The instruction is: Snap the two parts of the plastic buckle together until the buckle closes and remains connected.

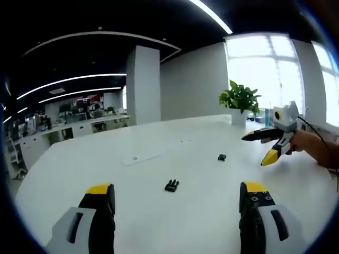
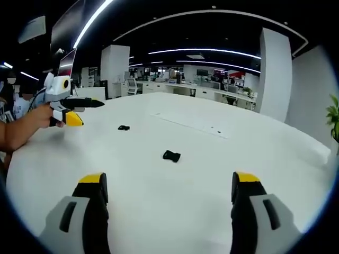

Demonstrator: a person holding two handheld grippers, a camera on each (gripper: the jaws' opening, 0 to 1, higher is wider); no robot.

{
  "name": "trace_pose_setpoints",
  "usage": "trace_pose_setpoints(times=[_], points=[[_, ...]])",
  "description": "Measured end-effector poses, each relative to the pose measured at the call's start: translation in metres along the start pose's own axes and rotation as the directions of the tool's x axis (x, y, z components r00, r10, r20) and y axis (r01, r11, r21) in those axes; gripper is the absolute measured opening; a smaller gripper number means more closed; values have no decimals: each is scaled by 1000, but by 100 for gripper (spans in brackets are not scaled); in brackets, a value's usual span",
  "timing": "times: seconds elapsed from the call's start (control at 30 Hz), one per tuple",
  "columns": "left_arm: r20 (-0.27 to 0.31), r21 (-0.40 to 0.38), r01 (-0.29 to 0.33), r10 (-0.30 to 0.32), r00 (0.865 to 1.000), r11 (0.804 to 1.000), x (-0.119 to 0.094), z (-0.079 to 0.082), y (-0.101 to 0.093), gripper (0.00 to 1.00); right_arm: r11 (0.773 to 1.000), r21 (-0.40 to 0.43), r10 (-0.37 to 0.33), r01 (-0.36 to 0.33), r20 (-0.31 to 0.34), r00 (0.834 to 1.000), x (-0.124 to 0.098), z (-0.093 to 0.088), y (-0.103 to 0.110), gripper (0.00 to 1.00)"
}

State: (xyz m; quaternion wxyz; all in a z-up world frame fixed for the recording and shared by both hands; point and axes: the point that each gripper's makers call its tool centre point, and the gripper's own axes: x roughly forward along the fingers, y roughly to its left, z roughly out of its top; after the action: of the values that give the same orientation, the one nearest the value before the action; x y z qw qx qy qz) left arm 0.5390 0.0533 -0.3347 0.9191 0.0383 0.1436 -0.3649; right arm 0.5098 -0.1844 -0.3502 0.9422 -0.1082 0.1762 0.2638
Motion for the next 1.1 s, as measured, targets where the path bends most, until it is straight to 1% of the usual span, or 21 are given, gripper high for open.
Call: trace_pose_setpoints(times=[0.1,0.2,0.33,0.47,0.5,0.57,0.7,0.83,0.97,1.1], points=[[-7,3,-1,1,1000,1000,1,-2,3,100,1000,-7,1,-1,-8,1000,3,0,-1,96],[-3,-7,-3,3,1000,1000,3,-2,7,100,1000,-19,6,-6,-12,1000,10,5,-5,95],[-21,-2,-10,10,1000,1000,4,-7,15,100,1000,-22,17,-18,-7,1000,19,10,-7,94],[-27,-35,-3,2,1000,999,7,-8,21,100,999,-27,26,-27,-16,1000,28,11,-7,94],[-30,-35,-2,1,1000,999,9,-8,21,99,999,-26,25,-26,-16,1000,29,11,-8,94],[-42,-12,-3,3,999,1000,14,-8,23,98,999,-23,28,-28,-16,999,30,10,-9,94],[-49,-3,8,-8,999,1000,26,-7,24,99,1000,-16,22,-22,-28,999,31,5,-15,93],[-58,1,22,-22,998,1000,32,-8,21,99,1000,-8,14,-15,-35,999,31,1,-20,92],[-67,0,38,-38,997,999,36,-10,21,99,1000,-3,12,-13,-34,999,33,2,-21,91],[-90,-3,41,-41,995,999,40,-12,23,99,1000,1,18,-18,-34,999,43,7,-22,91]])
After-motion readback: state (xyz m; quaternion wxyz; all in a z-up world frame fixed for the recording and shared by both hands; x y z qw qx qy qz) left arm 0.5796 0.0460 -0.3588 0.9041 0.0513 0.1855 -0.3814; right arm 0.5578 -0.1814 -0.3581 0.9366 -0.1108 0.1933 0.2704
